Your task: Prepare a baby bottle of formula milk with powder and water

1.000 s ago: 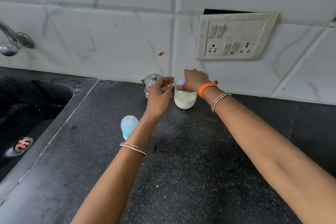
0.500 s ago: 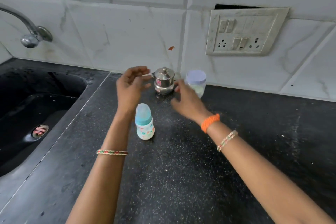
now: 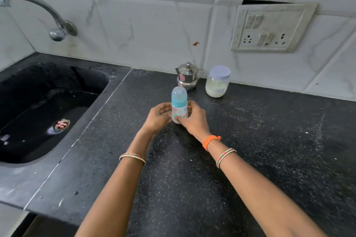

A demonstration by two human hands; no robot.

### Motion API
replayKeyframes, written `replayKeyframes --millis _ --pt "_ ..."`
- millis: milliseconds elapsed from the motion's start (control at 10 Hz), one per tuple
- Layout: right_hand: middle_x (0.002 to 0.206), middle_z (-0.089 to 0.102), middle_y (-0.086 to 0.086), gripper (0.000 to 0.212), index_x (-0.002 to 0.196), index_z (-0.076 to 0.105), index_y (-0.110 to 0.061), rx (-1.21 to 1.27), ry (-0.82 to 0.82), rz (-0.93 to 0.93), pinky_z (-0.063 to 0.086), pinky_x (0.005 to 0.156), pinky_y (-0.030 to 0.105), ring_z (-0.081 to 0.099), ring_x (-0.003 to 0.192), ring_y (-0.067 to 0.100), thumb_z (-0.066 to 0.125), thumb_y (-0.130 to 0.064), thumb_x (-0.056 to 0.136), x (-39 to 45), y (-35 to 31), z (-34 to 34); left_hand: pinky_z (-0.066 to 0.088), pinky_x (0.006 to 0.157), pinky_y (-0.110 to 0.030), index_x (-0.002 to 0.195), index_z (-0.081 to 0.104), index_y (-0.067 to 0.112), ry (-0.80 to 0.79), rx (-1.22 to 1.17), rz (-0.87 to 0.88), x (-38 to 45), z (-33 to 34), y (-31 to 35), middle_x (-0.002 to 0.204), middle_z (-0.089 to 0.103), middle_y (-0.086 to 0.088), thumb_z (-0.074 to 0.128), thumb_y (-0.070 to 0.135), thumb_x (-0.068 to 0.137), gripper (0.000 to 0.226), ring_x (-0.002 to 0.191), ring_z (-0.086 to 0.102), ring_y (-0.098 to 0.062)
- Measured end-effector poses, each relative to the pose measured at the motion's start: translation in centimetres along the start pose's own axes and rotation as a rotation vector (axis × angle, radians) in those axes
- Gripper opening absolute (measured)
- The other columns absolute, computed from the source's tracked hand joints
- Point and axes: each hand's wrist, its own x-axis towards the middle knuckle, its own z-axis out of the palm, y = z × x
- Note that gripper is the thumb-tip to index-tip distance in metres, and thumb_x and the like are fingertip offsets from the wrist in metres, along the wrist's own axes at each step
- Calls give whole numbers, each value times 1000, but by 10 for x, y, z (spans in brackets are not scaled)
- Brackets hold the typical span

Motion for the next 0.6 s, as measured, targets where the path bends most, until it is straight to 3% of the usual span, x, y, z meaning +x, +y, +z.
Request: replayKeyframes --millis 100,200,400,500,600 --pt "115 68 9 46 113 58 -9 -5 133 55 51 86 27 65 104 20 79 -12 72 22 1 -14 41 107 -32 134 47 2 -27 127 75 23 14 1 134 54 -9 46 -14 88 48 127 50 -20" --pt "121 64 10 46 115 56 -8 -27 167 138 47 88 27 62 111 22 78 -11 74 39 7 -17 34 113 -32 135 46 0 -38 202 36 38 20 -15 139 51 -13 45 -15 88 49 132 47 -22" --pt "124 61 7 52 116 50 -14 -24 163 214 49 95 34 59 114 22 79 -16 73 43 25 -5 33 110 -23 139 44 4 -15 257 77 31 22 -32 142 48 -8 41 -16 86 57 134 43 -17" --pt "133 51 9 67 128 41 -13 -49 166 215 44 104 38 49 126 25 79 -16 72 36 24 -2 29 108 -19 141 41 8 -56 371 125 26 24 -30 146 44 -8 44 -10 89 55 136 40 -18" --pt "149 28 14 89 146 21 -9 -158 291 98 28 116 40 27 140 28 74 -19 75 20 26 6 20 115 -26 150 22 17 -90 588 267 25 18 -28 159 20 -6 48 0 91 67 147 18 -19"
